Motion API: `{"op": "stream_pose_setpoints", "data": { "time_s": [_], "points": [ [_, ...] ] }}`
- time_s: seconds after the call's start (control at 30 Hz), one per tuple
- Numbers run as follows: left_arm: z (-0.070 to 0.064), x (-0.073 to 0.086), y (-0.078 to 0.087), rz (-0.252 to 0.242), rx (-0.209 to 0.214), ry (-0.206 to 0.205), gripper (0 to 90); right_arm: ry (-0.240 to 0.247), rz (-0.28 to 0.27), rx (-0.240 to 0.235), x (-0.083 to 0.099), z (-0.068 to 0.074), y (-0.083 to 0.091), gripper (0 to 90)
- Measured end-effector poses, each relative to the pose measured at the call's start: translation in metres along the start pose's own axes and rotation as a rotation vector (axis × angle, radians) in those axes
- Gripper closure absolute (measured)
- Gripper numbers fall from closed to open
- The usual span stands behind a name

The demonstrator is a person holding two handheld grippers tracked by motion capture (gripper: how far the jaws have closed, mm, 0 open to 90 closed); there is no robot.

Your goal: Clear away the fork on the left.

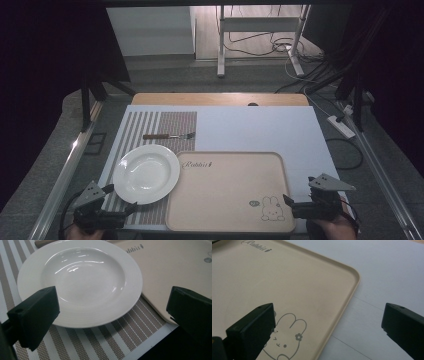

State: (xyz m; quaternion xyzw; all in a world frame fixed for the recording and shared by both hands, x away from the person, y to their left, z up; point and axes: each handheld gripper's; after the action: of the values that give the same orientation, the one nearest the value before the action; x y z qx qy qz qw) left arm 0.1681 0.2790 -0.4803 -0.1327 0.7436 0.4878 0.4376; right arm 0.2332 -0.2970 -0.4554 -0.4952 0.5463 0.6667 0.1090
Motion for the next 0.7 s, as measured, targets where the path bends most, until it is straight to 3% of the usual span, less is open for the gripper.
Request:
{"op": "stream_pose_setpoints", "data": {
  "time_s": [0.47, 0.63, 0.7],
  "points": [
    [0.010, -0.008, -0.010, 0.013, 0.056, 0.016, 0.0, -0.016, -0.012, 0.008, 0.001, -0.001, 0.001, 0.0],
    [0.013, -0.013, -0.014, 0.034, 0.045, 0.008, 0.0, -0.005, -0.011, 0.018, 0.001, 0.001, 0.001, 0.0],
    [0.017, -0.015, -0.020, 0.026, 0.066, 0.010, 0.0, -0.002, -0.009, 0.023, 0.001, 0.001, 0.001, 0.0]
  ]
}}
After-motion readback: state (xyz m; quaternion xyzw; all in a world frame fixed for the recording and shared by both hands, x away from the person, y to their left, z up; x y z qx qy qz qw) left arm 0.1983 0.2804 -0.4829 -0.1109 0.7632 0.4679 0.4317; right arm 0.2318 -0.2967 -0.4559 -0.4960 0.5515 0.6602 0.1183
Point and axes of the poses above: each handheld gripper's, and its own axes: y roughly backward along the jaws, x roughly out of its underside, z roughly to its left, and after that the axes turned 2 degrees about x, right-handed
